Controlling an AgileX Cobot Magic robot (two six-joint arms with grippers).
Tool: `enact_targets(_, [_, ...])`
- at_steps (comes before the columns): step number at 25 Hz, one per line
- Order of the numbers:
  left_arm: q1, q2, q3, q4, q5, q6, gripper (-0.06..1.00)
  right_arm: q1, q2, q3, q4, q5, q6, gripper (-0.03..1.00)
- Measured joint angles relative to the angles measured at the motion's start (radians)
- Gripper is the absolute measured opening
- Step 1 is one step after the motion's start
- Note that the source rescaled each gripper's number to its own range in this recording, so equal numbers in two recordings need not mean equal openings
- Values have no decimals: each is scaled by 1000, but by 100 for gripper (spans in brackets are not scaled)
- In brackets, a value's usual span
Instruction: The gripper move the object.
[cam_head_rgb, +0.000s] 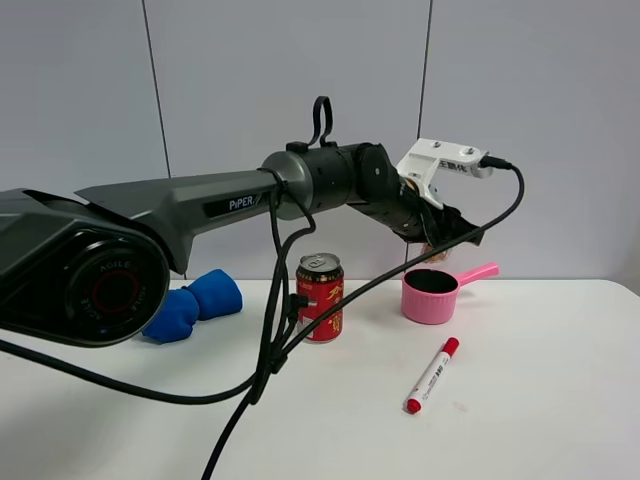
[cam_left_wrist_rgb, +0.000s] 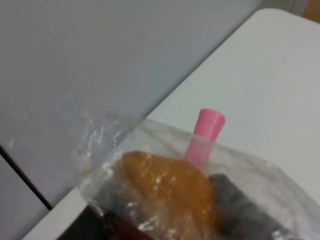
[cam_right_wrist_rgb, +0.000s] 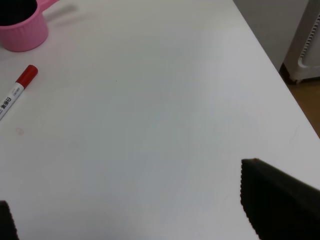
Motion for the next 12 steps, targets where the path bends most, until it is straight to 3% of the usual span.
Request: enact_targets(12, [-1, 36, 0, 0, -25, 174, 1, 0, 0, 0, 0, 0, 0, 100])
